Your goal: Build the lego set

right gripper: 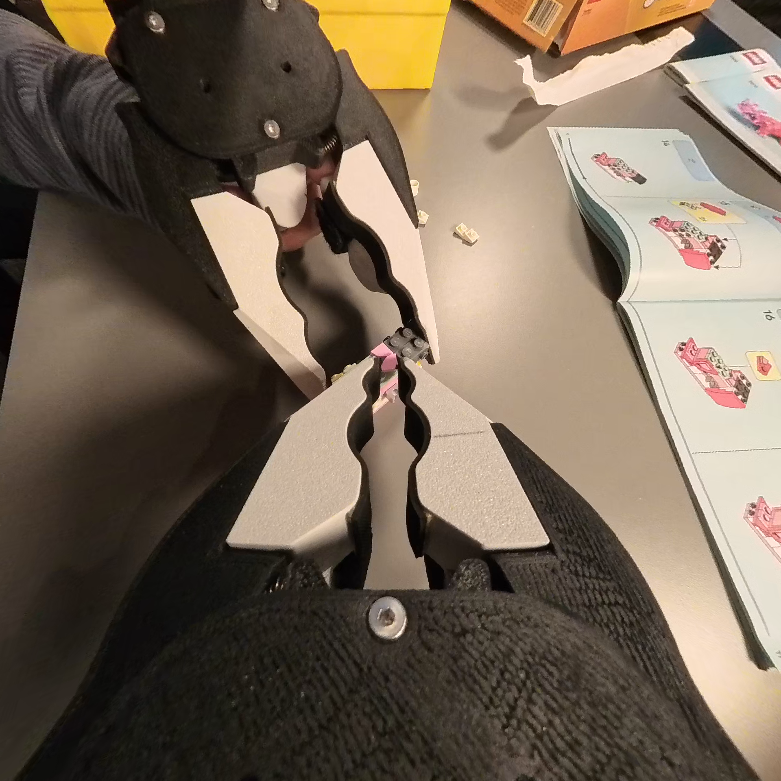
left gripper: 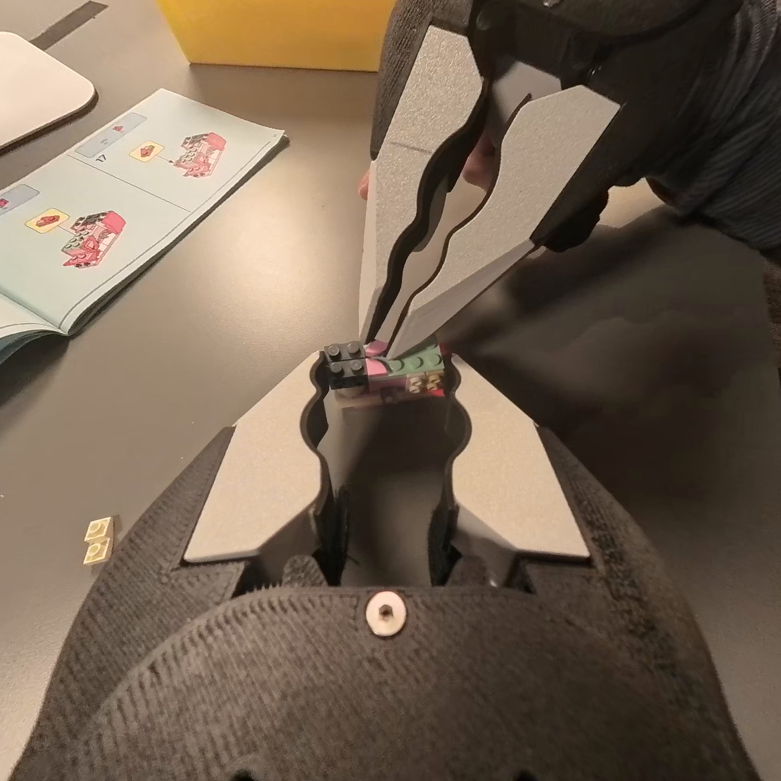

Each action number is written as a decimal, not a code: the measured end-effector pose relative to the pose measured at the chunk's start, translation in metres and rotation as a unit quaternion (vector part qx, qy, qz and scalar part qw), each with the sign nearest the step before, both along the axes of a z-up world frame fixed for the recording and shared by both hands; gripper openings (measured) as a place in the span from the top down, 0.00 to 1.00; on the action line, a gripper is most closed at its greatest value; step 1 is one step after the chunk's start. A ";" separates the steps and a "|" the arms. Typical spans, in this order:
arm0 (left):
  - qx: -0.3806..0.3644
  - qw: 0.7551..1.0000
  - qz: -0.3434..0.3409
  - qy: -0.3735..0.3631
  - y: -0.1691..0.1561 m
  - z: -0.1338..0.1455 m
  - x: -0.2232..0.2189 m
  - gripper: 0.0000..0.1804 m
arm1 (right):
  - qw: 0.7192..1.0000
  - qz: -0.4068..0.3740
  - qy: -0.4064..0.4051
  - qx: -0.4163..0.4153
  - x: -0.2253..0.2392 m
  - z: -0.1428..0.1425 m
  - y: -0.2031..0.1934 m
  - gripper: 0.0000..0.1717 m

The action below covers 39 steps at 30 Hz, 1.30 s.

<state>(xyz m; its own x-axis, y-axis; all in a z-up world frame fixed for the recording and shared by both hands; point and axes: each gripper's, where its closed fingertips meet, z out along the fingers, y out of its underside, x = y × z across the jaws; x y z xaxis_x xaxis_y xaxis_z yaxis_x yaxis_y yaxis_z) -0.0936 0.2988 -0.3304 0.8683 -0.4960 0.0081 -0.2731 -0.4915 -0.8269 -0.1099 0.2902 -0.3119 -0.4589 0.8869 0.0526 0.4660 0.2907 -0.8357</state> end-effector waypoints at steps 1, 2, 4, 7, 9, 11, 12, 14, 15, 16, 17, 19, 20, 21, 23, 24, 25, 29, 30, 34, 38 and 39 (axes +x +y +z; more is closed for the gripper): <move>0.000 1.000 0.000 0.000 0.000 0.000 0.000 0.70 | 1.000 0.000 0.000 -0.001 0.000 0.000 0.000 0.97; 0.000 1.000 0.000 0.000 0.000 0.000 0.000 0.70 | 1.000 0.001 0.001 -0.003 0.000 0.001 0.000 0.96; 0.000 1.000 0.000 0.000 0.000 0.000 0.000 0.70 | 1.000 0.001 0.001 -0.006 0.000 0.001 -0.001 0.95; 0.000 1.000 0.000 0.000 0.000 0.000 0.000 0.70 | 1.000 -0.002 0.001 -0.005 0.000 0.001 0.000 0.94; 0.000 1.000 -0.001 0.000 0.000 0.000 0.000 0.70 | 1.000 -0.001 -0.001 -0.008 0.000 0.001 0.000 0.94; 0.000 1.000 -0.001 0.000 0.000 0.000 0.000 0.70 | 1.000 -0.001 0.000 -0.007 0.000 0.001 0.000 0.93; 0.000 1.000 -0.001 0.000 0.000 0.000 0.000 0.70 | 1.000 -0.001 0.000 -0.007 0.000 0.001 0.000 0.93; 0.000 1.000 -0.002 0.000 0.000 0.000 0.000 0.70 | 1.000 -0.002 0.002 -0.007 0.000 0.001 0.000 0.92; 0.000 1.000 -0.003 0.000 0.000 0.000 0.001 0.70 | 1.000 -0.001 0.006 -0.008 0.000 0.003 0.001 0.91; 0.000 1.000 -0.005 0.000 -0.001 0.000 0.001 0.70 | 1.000 0.001 0.012 -0.011 0.001 0.006 0.001 0.90; 0.000 1.000 -0.008 0.000 -0.001 0.000 0.001 0.70 | 1.000 0.005 0.020 -0.012 0.002 0.009 0.000 0.89; -0.002 1.000 -0.016 -0.001 -0.003 0.000 0.002 0.70 | 0.999 0.012 0.044 0.006 0.005 0.016 0.004 0.86; -0.004 1.000 -0.021 -0.003 -0.004 0.000 0.001 0.70 | 0.998 0.011 0.056 0.028 0.007 0.018 0.009 0.86; -0.009 1.000 -0.026 -0.008 -0.006 0.000 0.001 0.70 | 0.996 0.004 0.065 0.058 0.009 0.018 0.016 0.88; -0.018 0.999 -0.037 -0.015 -0.009 0.001 0.000 0.70 | 0.990 -0.005 0.079 0.114 0.012 0.015 0.029 0.88; -0.019 0.999 -0.042 -0.012 -0.010 0.001 -0.001 0.70 | 0.986 0.007 0.089 0.139 0.014 0.014 0.028 0.84; -0.020 0.999 -0.049 -0.008 -0.011 0.000 -0.002 0.70 | 0.980 0.027 0.102 0.167 0.016 0.011 0.025 0.81; -0.021 0.996 -0.083 -0.007 -0.018 0.000 -0.002 0.70 | 0.946 0.085 0.133 0.283 0.014 -0.006 0.010 0.75; -0.021 0.995 -0.093 -0.009 -0.019 0.000 -0.001 0.70 | 0.941 0.095 0.135 0.296 0.012 -0.010 0.006 0.73; -0.023 0.993 -0.113 -0.029 -0.023 0.001 0.000 0.70 | 0.924 0.106 0.151 0.336 0.009 -0.014 0.001 0.69; -0.033 0.992 -0.115 -0.048 -0.025 0.001 0.001 0.65 | 0.927 0.093 0.144 0.334 0.009 -0.014 0.008 0.70; -0.035 0.992 -0.113 -0.043 -0.025 0.000 0.001 0.62 | 0.928 0.091 0.142 0.331 0.009 -0.014 0.009 0.70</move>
